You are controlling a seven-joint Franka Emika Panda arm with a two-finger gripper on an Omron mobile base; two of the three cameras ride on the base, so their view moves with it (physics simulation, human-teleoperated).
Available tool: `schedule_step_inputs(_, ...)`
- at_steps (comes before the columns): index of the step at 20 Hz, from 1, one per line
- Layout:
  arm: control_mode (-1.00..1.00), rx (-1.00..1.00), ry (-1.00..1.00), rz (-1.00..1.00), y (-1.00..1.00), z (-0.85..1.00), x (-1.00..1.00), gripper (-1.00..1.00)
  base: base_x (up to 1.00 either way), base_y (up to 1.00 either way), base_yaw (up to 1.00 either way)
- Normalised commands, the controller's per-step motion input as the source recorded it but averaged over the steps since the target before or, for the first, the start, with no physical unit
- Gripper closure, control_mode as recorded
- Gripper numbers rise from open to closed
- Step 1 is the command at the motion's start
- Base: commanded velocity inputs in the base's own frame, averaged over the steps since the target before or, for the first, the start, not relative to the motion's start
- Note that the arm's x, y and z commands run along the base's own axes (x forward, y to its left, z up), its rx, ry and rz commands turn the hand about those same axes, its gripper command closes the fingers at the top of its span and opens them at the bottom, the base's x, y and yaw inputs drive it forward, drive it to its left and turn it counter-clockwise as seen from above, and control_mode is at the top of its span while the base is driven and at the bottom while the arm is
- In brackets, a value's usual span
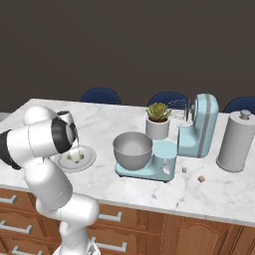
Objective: Add butter and sugar cubes to the stand mixer bowl and then turn on the stand mixer to begin making frosting.
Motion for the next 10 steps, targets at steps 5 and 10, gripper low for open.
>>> schedule_step_inputs(5, -1.00, 0.00, 0.00, -0.02, 0.00, -0.39, 0.00, -1.00, 0.00, 0.00, 0.00)
schedule_step_inputs(10, -1.00, 0.01, 0.00, -0.01, 0.00, -0.58, 0.01, 1.00, 0.00, 0.00, 0.00)
